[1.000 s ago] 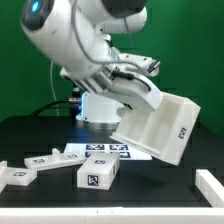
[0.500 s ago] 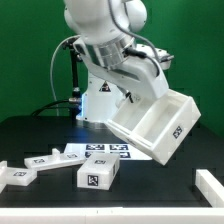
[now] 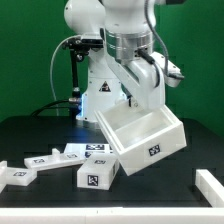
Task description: Assemble cabinet
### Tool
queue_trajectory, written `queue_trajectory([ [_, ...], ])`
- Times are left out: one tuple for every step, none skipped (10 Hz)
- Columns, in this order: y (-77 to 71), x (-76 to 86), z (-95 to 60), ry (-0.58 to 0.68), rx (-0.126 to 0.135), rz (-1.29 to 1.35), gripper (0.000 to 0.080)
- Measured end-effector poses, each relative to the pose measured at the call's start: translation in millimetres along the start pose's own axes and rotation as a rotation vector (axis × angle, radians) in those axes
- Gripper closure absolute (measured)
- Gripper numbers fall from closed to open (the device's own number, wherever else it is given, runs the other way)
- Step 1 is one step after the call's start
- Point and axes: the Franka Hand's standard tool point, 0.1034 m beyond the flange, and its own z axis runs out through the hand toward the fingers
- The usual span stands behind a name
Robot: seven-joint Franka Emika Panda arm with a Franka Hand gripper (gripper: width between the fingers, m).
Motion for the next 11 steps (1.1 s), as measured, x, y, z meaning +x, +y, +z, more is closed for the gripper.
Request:
queue_trajectory([
  [-0.6, -6.6, 1.0, 0.044, -0.004, 0.000, 0.0770],
  [-1.5, -13.6, 2.4, 0.058, -0.009, -0.021, 0.0770],
  [-1.7, -14.4, 3.5, 0.051, -0.009, -0.023, 0.0770],
  [-2.2, -14.8, 5.0, 0.050, -0.012, -0.023, 0.0770],
  [-10.3, -18.5, 8.9, 0.055, -0.019, 0.099, 0.0770],
  [-25.8, -25.5, 16.7, 0.066, -0.031, 0.166, 0.0770],
  [-37.8, -27.5, 21.6, 0.073, -0.028, 0.148, 0.0770],
  [-42.0, -23.2, 23.1, 0.077, 0.007, 0.126, 0.0770],
  [-40.7, -24.8, 24.0, 0.077, 0.001, 0.121, 0.0770],
  [-41.0, -26.0, 25.2, 0.077, -0.001, 0.114, 0.0770],
  [-41.0, -26.3, 25.9, 0.078, -0.002, 0.109, 0.0770],
])
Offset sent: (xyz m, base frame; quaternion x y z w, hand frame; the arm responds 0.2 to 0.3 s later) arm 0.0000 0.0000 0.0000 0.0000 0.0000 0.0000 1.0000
